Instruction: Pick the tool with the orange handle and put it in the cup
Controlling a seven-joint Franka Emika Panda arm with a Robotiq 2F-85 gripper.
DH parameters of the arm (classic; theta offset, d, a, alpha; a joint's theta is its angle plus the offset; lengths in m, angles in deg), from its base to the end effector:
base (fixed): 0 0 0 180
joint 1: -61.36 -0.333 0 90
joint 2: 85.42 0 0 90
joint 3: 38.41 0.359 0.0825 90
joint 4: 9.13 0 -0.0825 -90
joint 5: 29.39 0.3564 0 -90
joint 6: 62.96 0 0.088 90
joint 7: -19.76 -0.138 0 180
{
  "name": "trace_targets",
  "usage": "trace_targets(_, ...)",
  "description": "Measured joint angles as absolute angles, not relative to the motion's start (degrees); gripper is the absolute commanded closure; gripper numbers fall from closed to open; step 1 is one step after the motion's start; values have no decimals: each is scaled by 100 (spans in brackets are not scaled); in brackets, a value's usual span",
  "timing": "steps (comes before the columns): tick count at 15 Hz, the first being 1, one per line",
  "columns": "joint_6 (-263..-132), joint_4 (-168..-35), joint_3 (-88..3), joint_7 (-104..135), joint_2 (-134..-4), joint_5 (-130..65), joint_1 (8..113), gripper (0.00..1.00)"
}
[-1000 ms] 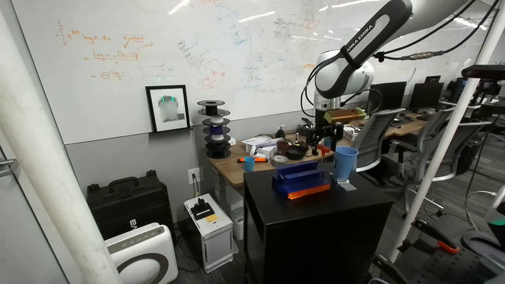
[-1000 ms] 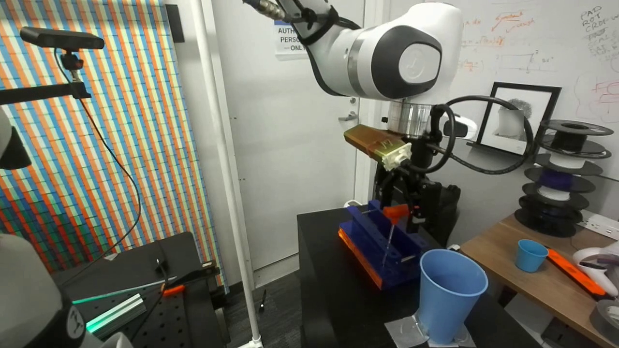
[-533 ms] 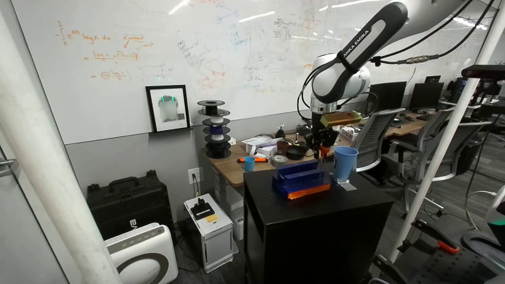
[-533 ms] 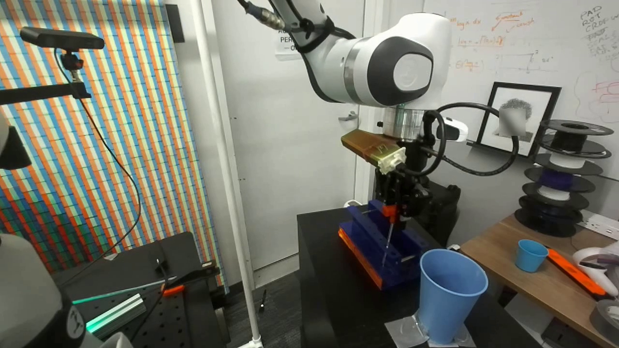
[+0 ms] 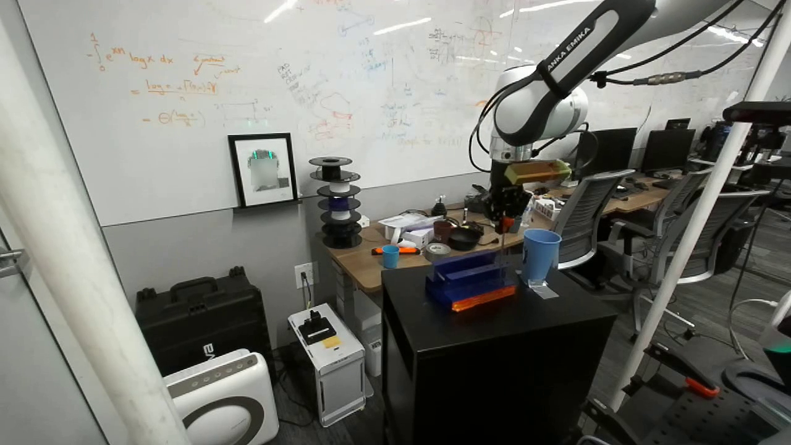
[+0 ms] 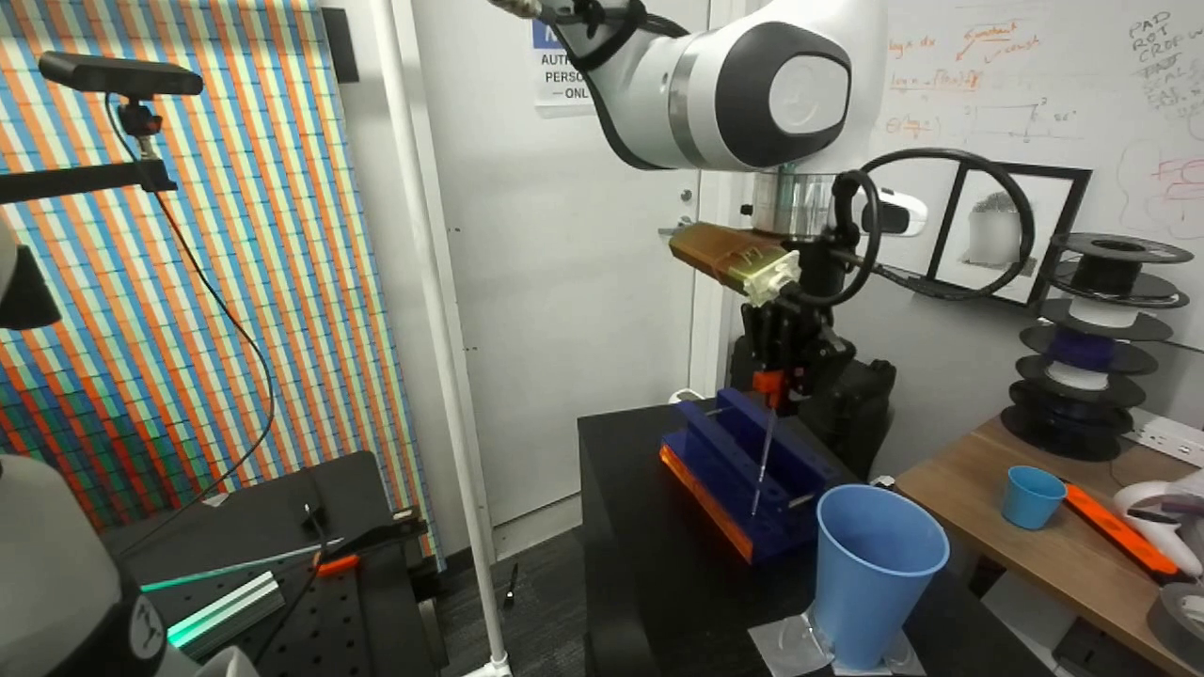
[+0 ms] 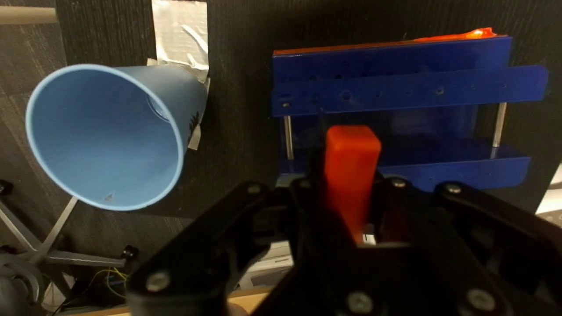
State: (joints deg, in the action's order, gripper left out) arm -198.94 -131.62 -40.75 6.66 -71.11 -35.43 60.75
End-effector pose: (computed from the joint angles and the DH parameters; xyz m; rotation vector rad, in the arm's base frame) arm 0.5586 -0.0197 0.3182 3.0452 -0.2768 -0.0094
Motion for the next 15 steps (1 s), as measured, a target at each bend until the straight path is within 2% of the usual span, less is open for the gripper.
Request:
trace_targets(10,-19453,-13668,-4223,314,-8815,-4002,6278,90)
trace_targets(15,-19242,-13881,-4380,84,-9017,-4393,6733,90)
